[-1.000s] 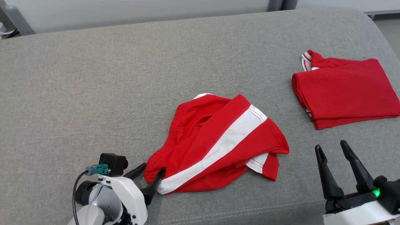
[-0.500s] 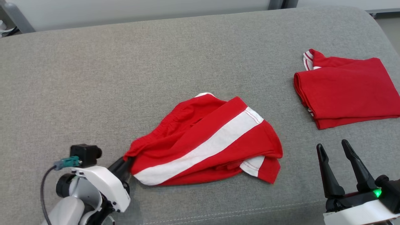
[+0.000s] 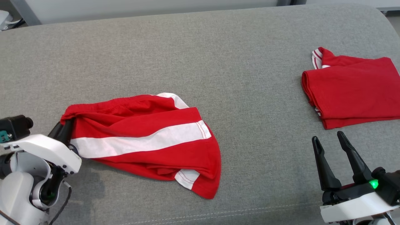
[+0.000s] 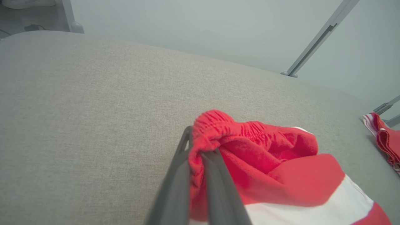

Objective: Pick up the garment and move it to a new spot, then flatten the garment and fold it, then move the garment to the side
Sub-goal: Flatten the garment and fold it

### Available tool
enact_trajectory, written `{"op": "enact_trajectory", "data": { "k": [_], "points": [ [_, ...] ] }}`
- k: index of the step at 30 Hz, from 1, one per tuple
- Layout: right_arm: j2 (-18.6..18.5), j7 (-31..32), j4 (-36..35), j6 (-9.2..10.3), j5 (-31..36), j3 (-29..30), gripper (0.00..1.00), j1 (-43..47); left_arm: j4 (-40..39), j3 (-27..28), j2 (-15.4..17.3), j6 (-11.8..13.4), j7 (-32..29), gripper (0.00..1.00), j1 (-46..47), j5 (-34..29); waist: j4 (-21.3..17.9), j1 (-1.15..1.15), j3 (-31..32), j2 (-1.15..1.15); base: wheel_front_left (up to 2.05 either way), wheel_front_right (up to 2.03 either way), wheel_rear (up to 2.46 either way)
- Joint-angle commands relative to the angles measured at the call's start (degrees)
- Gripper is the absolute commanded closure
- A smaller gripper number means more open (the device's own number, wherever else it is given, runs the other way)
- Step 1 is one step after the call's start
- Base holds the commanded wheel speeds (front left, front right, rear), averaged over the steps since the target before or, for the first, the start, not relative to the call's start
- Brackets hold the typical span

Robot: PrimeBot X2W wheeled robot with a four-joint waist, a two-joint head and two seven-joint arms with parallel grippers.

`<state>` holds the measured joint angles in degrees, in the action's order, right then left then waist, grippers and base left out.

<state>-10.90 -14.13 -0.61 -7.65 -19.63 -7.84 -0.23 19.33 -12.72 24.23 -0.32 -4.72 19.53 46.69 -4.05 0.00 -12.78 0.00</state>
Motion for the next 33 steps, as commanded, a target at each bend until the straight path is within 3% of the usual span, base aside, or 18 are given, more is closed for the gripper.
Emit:
{"op": "enact_trajectory", "data": {
  "k": [1,8,9,10,11,18,23,33],
  "points": [
    [-1.07,-0.42,-0.85,0.16,-0.33,-1.24,0.00,-1.44,-0.28,2.52,2.40,0.75,0.45,1.00,3.84,-0.21,-0.55,0.00,-0.34,0.00,0.00,0.00,0.00],
    [-0.60,-0.53,0.31,0.16,-0.98,-2.34,0.00,-2.95,10.35,0.93,0.55,0.90,1.22,1.00,9.88,-1.53,-3.01,0.00,-1.30,0.00,0.00,0.00,0.00],
    [-0.52,-0.55,0.45,0.16,-1.00,-2.32,0.00,-3.01,11.95,0.71,-0.08,0.60,1.45,0.92,10.53,-1.41,-3.18,0.00,-1.39,0.00,0.00,0.00,0.00],
    [-0.41,-0.57,0.58,0.16,-1.02,-2.25,0.00,-3.03,13.48,0.45,-0.58,0.27,1.69,0.62,11.10,-1.39,-3.31,0.00,-1.46,0.00,0.00,0.00,0.00],
    [-0.32,-0.59,0.71,0.16,-1.04,-2.16,0.00,-3.03,14.82,0.21,-0.90,0.01,2.08,0.00,11.59,-1.52,-3.39,0.00,-1.49,0.00,0.00,0.00,0.00],
    [-0.15,-0.69,1.18,0.16,-0.82,-0.78,0.00,-3.03,19.07,-1.32,-1.58,-0.55,8.14,0.00,13.53,-4.54,-2.48,0.00,-1.38,0.00,0.00,0.00,0.00],
    [-0.10,-0.65,1.21,0.16,-0.11,-0.44,0.00,-3.31,16.07,-1.83,-0.76,2.04,12.34,0.00,11.43,-7.25,-0.58,0.00,-0.70,0.00,0.00,0.00,0.00],
    [-0.67,0.63,0.95,0.16,0.28,0.22,0.00,-3.75,5.79,-2.48,0.91,3.92,8.92,0.00,4.08,-6.56,3.47,0.00,-0.03,0.00,0.00,0.00,0.00]
  ]
}}
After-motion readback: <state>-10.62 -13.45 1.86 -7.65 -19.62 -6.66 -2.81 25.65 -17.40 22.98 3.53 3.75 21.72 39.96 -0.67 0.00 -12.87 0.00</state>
